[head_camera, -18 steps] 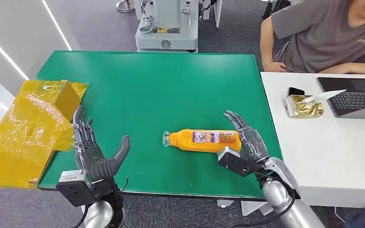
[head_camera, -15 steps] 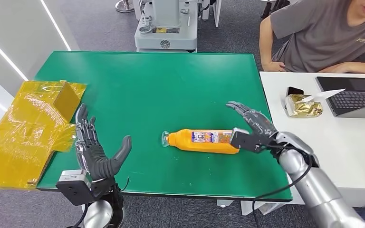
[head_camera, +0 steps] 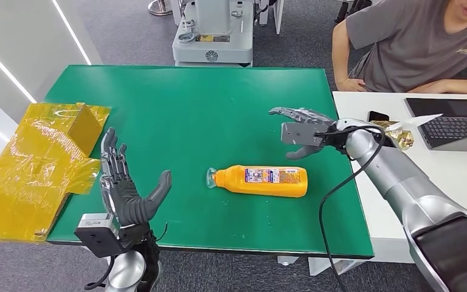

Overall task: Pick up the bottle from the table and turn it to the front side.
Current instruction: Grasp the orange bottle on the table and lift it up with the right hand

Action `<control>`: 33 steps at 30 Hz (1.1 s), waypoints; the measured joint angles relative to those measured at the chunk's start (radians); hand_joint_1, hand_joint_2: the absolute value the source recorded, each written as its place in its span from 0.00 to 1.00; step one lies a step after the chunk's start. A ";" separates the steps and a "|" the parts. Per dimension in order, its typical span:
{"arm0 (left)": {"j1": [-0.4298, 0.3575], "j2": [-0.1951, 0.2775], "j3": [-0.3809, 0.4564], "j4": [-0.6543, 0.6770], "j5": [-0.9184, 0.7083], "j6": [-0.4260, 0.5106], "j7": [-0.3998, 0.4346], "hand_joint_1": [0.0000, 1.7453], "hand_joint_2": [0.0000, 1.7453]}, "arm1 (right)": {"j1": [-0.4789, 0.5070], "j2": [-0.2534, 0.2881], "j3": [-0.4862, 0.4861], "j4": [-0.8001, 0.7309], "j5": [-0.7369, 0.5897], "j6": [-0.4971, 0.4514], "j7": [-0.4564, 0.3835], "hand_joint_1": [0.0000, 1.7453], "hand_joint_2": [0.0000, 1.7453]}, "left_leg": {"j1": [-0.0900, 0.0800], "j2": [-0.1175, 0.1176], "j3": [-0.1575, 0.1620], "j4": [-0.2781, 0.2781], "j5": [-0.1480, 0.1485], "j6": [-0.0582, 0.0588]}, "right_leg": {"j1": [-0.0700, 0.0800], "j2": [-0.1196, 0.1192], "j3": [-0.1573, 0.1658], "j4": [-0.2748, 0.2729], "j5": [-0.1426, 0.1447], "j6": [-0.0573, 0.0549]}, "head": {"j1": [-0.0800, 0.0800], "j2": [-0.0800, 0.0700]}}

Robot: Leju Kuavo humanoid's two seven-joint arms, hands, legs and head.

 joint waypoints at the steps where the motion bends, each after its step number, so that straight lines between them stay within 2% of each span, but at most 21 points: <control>1: -0.001 0.000 0.000 0.003 0.001 0.002 -0.003 0.00 1.00 | -0.004 0.016 0.015 0.020 0.000 0.003 -0.005 0.00 1.00 | 0.000 0.000 0.000 0.000 0.000 0.000 | 0.000 0.000 0.000 0.000 0.000 0.000 | 0.000 0.000; 8: -0.006 0.003 0.000 0.017 0.011 0.009 -0.009 0.00 1.00 | -0.005 0.104 0.098 0.136 -0.031 0.015 -0.044 0.00 1.00 | 0.000 0.000 0.000 0.000 0.000 0.000 | 0.000 0.000 0.000 0.000 0.000 0.000 | 0.000 0.000; 12: -0.010 0.004 0.000 0.021 0.017 0.009 -0.010 0.00 1.00 | 0.013 0.125 0.136 0.184 -0.037 0.019 -0.048 0.00 1.00 | 0.000 0.000 0.000 0.000 0.000 0.000 | 0.000 -0.001 0.000 0.000 0.000 0.000 | 0.000 0.000; 18: -0.021 0.004 0.000 0.026 0.021 0.005 -0.010 0.00 1.00 | 0.038 0.119 0.180 0.224 -0.039 0.040 -0.041 0.00 1.00 | 0.000 0.000 0.000 0.001 0.000 0.000 | 0.000 0.000 0.000 0.000 0.000 0.000 | 0.000 0.000; 33: -0.030 0.004 0.000 0.027 0.021 -0.006 -0.006 0.00 1.00 | 0.045 0.057 0.263 0.256 -0.053 0.028 -0.006 0.00 1.00 | 0.000 0.000 0.000 0.000 0.000 0.000 | 0.000 0.000 -0.001 0.000 0.000 0.000 | 0.000 0.000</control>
